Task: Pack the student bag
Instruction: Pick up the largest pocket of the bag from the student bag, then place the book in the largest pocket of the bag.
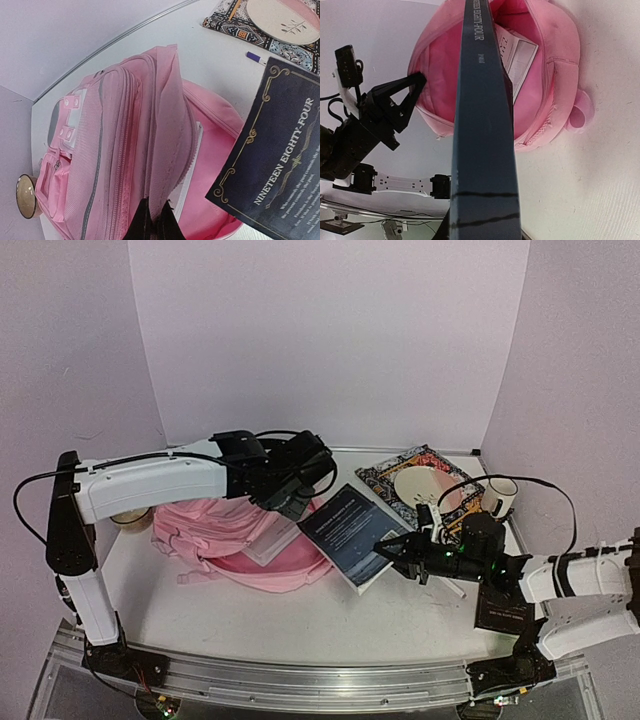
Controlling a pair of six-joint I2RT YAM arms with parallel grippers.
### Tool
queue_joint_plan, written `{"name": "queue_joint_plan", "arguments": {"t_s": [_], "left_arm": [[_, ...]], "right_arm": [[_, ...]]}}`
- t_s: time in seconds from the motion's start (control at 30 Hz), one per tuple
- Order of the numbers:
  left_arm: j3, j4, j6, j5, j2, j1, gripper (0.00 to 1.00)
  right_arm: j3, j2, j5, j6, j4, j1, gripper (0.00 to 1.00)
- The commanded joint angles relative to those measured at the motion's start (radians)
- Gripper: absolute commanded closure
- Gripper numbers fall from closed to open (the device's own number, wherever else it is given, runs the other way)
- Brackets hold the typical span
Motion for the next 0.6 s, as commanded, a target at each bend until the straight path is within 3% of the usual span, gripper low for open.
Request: {"name": "queue_joint_plan", "arguments": {"t_s": [0.0,0.2,0.57], "left_arm": [[0.079,0.028,0.005,-0.001,-0.084,0.000,1.00],[0.075,0.028,-0.006,0.023,-0.092,0.000,1.00],[0.096,0.029,-0.009,0.047,-0.075,0.000,1.00]], "right_arm": [[0.091,0.089,-0.075,0.056,0.373,0.009,1.00],[0.154,0.202,-0.123,0.113,0.522,0.013,1.00],[0.179,0.136,-0.119,0.127,0.503,0.013,1.00]]}}
